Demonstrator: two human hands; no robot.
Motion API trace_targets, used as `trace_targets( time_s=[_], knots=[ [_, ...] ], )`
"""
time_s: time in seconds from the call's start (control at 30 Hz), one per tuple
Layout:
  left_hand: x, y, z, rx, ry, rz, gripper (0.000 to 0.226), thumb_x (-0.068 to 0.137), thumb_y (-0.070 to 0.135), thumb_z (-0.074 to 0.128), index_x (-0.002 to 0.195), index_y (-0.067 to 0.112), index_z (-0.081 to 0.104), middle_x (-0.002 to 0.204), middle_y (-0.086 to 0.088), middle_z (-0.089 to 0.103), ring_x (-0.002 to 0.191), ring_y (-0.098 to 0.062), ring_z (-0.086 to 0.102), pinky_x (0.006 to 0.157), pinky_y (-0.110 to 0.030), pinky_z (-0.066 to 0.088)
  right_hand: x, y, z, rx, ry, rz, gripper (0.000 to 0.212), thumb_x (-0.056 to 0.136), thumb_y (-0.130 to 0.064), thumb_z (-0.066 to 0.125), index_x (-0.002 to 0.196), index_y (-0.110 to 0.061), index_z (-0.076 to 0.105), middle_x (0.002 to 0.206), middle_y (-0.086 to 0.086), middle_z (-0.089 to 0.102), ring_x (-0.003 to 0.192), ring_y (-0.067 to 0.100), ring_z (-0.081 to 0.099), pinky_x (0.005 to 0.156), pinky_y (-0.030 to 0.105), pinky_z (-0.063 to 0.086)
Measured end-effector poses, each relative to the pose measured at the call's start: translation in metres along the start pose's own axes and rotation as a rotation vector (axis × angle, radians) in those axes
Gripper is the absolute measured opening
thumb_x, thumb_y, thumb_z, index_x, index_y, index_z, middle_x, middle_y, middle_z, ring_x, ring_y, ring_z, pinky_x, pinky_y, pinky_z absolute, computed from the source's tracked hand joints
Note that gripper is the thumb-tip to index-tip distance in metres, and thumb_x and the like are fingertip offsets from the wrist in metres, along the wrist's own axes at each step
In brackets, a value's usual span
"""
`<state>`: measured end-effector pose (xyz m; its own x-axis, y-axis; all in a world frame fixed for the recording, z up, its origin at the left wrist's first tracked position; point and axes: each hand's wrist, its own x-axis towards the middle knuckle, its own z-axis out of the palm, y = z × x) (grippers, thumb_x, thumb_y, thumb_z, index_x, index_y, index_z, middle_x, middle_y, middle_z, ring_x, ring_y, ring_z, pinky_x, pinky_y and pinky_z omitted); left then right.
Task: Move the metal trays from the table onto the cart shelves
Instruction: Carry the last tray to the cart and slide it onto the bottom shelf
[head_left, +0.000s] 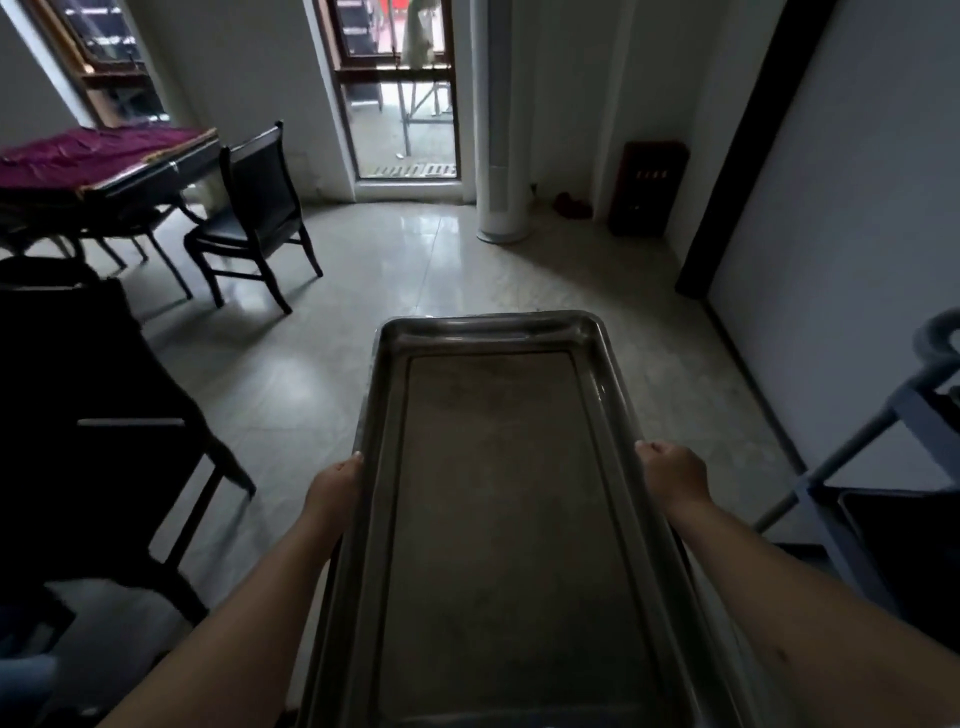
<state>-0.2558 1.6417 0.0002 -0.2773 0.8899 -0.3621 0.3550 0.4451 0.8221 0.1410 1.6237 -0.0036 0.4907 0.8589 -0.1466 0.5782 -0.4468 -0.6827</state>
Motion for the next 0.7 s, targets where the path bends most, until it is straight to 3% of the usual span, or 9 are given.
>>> trace_targets(
  time_s=[0.13,0.2,0.33,0.43,0.57,0.63,0.7],
  knots=[
    [0.071,0.055,0.03,0.027,-0.088,0.049,0.04,0.1,0.036,0.053,0.095,0.002,0.073,0.094,-0.02,0.071,0.078,-0.028,0.065,0.068,-0.034,0.051,0.049,-0.002,0.001,0.11,0.091,0.112,0.034,0.09,-0.026,0.05,0.079,0.001,0.069,0.08,0.022,0.067,0.083,0.036,0.062,0.061,0.034,0.037],
    [0.107,0.084,0.044,0.052,-0.143,0.064,0.038,0.098,0.038,0.055,0.095,0.004,0.073,0.09,-0.018,0.071,0.079,-0.03,0.066,0.071,-0.036,0.052,0.068,-0.002,0.005,0.136,0.143,0.174,0.034,0.089,-0.026,0.05,0.077,0.002,0.066,0.078,0.02,0.065,0.081,0.036,0.061,0.061,0.034,0.038],
    [0.169,0.136,0.083,0.108,-0.295,0.117,0.03,0.081,0.045,0.064,0.077,0.017,0.072,0.084,-0.015,0.07,0.079,-0.031,0.065,0.079,-0.041,0.052,0.082,0.001,0.007,0.15,0.251,0.331,0.033,0.088,-0.025,0.048,0.068,-0.004,0.063,0.085,0.024,0.066,0.082,0.036,0.06,0.063,0.033,0.035],
    [0.202,0.171,0.132,0.176,-0.451,0.157,0.032,0.09,0.042,0.063,0.084,0.013,0.074,0.083,-0.013,0.071,0.082,-0.033,0.067,0.083,-0.045,0.053,0.077,0.017,-0.005,0.2,0.382,0.472,0.033,0.09,-0.025,0.049,0.083,0.002,0.066,0.095,0.03,0.065,0.088,0.04,0.06,0.066,0.033,0.036],
    [0.201,0.199,0.219,0.342,-0.721,0.283,0.035,0.091,0.039,0.062,0.092,0.006,0.075,0.081,-0.012,0.073,0.08,-0.03,0.067,0.08,-0.042,0.053,0.015,0.061,-0.01,0.323,0.564,0.693,0.036,0.09,-0.03,0.048,0.07,-0.002,0.059,0.075,0.019,0.062,0.07,0.028,0.053,0.061,0.032,0.034],
    [0.176,0.205,0.261,0.469,-0.861,0.355,0.036,0.096,0.036,0.056,0.092,0.006,0.074,0.093,-0.017,0.073,0.086,-0.032,0.066,0.081,-0.04,0.052,-0.029,0.081,-0.011,0.407,0.69,0.811,0.036,0.091,-0.03,0.049,0.062,-0.008,0.053,0.064,0.015,0.053,0.066,0.023,0.049,0.06,0.034,0.032],
    [0.148,0.208,0.302,0.546,-1.006,0.427,0.037,0.1,0.034,0.051,0.111,0.004,0.07,0.109,-0.018,0.069,0.1,-0.034,0.065,0.088,-0.039,0.053,-0.07,0.099,-0.011,0.44,0.756,0.928,0.038,0.093,-0.032,0.049,0.062,-0.011,0.05,0.062,0.014,0.048,0.063,0.024,0.047,0.057,0.033,0.03]
  ],
)
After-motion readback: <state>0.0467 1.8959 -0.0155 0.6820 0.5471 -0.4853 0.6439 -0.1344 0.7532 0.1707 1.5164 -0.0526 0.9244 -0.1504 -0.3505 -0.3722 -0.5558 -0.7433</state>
